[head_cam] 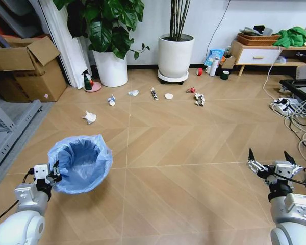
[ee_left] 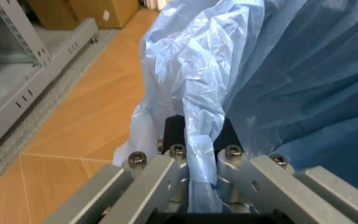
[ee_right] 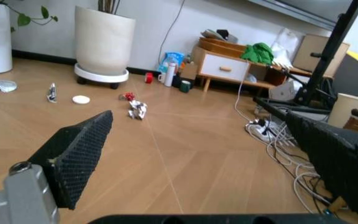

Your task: Pick up the trash bin and place the garbage on the floor into it.

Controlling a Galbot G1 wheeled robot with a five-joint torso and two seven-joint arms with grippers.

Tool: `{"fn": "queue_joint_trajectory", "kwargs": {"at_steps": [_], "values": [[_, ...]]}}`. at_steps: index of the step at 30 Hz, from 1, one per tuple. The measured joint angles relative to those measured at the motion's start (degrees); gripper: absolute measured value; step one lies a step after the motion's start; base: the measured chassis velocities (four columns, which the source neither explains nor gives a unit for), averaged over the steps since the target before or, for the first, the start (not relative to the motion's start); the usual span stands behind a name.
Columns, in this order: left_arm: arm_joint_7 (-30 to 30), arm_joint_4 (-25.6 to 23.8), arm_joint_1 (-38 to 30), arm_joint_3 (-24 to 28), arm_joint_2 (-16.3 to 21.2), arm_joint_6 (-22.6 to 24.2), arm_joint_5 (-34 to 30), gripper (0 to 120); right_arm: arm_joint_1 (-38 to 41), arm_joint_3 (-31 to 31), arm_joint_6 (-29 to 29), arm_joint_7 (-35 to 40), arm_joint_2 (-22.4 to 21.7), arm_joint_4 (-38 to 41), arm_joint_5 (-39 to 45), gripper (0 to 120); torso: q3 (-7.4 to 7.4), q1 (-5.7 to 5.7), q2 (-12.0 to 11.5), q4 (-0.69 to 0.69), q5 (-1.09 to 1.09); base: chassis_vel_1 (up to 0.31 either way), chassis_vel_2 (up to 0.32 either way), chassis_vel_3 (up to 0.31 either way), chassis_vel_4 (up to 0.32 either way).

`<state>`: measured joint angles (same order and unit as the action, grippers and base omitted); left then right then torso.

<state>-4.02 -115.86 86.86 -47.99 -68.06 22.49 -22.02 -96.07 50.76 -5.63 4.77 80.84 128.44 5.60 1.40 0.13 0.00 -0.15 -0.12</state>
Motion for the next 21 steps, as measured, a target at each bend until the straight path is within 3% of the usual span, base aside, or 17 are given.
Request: {"fn": "queue_joint_trajectory", "kwargs": {"at_steps": [21], "values": [[-1.41, -1.27, 0.71, -2.96, 0.11, 2.84, -5.21, 0, 0.13, -0.04, 1.56, -1.46, -0.03, -0.71, -1.83, 100, 0.00, 0.01, -0.01, 0.00, 0.00, -0.051, 0.160, 0.050, -0.153]]}}
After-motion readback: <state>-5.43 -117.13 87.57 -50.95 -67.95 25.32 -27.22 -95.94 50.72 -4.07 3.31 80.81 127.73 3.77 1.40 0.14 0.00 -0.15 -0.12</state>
